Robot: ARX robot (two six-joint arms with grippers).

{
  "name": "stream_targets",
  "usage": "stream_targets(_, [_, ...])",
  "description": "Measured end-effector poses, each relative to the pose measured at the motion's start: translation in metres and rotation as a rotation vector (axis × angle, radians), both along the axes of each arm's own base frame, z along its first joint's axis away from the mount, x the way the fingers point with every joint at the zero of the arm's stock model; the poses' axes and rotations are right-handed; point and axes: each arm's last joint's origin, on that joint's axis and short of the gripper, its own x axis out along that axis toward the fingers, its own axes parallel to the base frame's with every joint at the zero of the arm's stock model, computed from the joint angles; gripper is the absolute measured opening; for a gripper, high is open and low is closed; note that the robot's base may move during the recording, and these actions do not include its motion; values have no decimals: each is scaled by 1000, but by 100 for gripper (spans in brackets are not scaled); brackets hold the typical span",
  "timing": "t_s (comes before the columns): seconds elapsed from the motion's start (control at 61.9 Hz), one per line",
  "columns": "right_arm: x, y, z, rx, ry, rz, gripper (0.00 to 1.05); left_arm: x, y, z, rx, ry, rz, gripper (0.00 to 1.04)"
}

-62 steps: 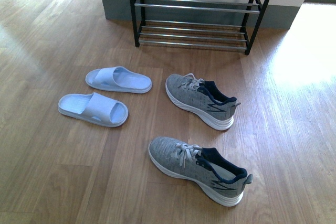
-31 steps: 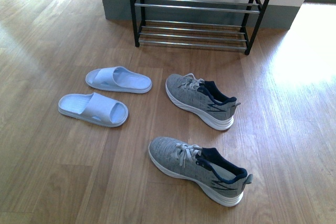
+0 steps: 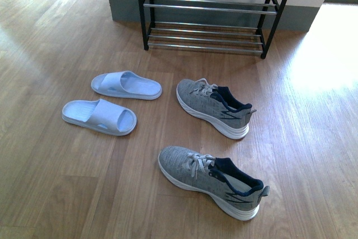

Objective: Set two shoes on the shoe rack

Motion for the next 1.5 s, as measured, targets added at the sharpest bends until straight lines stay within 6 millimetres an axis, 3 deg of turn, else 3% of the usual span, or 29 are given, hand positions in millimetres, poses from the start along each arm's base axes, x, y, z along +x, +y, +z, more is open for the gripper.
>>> stream_targets(1.503, [0, 0, 0, 0, -1, 0, 95, 0, 0, 0, 0, 0, 0, 95])
